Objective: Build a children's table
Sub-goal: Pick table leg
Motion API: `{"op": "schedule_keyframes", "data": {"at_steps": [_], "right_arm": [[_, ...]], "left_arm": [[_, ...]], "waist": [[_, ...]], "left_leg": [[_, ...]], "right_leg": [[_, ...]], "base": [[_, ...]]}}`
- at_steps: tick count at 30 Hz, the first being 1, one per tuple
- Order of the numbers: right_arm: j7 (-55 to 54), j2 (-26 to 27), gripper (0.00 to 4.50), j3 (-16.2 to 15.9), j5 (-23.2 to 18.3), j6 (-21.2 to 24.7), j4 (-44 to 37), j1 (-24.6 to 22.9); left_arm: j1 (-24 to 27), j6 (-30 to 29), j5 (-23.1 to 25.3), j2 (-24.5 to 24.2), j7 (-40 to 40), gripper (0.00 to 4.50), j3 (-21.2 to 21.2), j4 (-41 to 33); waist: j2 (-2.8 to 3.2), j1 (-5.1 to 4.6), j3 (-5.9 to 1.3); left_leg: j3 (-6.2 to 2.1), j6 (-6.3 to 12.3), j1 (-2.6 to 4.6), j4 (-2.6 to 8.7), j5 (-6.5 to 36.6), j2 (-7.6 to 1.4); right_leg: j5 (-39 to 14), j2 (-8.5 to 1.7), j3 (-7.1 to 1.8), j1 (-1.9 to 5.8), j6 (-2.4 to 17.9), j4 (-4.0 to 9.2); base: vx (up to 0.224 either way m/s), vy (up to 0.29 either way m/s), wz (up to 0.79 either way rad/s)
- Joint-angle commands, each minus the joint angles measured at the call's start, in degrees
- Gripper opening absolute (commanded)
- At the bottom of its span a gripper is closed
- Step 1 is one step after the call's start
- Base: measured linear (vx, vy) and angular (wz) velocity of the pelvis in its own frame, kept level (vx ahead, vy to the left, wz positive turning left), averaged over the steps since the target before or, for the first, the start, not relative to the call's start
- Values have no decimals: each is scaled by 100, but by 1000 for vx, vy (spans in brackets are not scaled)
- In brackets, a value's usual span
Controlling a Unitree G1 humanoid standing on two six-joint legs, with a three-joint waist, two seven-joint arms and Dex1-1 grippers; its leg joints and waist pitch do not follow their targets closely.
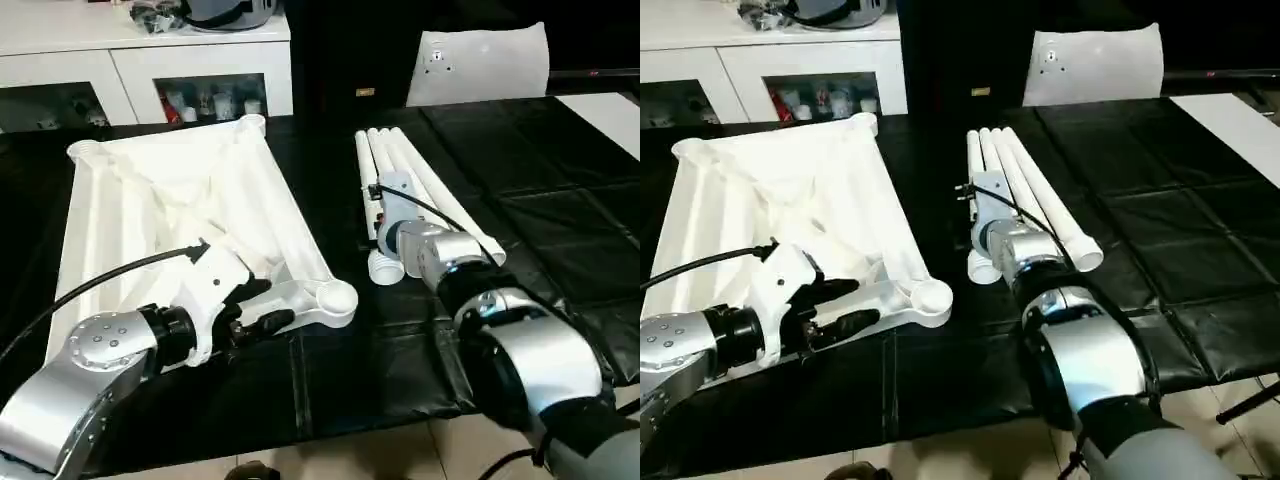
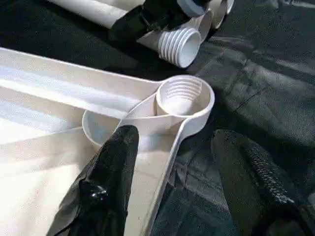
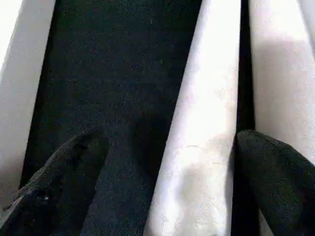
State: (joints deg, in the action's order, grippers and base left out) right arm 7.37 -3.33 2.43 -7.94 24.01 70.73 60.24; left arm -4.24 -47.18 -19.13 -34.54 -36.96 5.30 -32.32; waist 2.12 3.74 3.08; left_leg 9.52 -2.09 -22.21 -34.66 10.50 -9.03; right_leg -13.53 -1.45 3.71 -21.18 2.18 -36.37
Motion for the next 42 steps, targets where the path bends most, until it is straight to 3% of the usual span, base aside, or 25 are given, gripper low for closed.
{"op": "schedule_keyframes", "data": {"at_steps": [1, 14, 28, 38, 42], "right_arm": [[77, -35, 432, 161, -111, 217, 232, -7], [346, -134, 320, 481, -184, 586, 468, 176], [271, -143, 196, 832, -259, 573, 518, 109], [146, -139, 184, 1078, -353, 457, 524, 86], [97, -185, 184, 1297, -502, 246, 455, 158]], "left_arm": [[-40, -57, -16, -60, 17, 273, 0, -62], [-133, -131, -92, -73, -12, 274, 54, -60], [-184, -65, -49, -102, 17, 274, 95, -20], [-180, 180, 181, -72, 171, 274, 169, 46], [-193, 431, 257, 102, 330, 274, 78, 165]], "waist": [[35, 15, -352], [27, 23, -322], [38, 27, -331], [30, 20, -332], [56, 10, -338]], "left_leg": [[-158, -91, 110, 364, 879, -425], [-167, -178, 113, 376, 1194, -421], [-166, -149, 113, 371, 1146, -423], [-164, -157, 107, 372, 1140, -423], [-160, -176, 109, 363, 1168, -421]], "right_leg": [[-300, -690, -369, 195, 1160, 359], [-909, -702, -379, 161, 1129, 400], [-806, -700, -372, 159, 1146, 393], [-814, -700, -375, 162, 1129, 394], [-763, -694, -373, 157, 1135, 395]], "base": [[0, 0, 0], [0, 0, 0], [0, 0, 0], [0, 0, 0], [0, 0, 0]]}}
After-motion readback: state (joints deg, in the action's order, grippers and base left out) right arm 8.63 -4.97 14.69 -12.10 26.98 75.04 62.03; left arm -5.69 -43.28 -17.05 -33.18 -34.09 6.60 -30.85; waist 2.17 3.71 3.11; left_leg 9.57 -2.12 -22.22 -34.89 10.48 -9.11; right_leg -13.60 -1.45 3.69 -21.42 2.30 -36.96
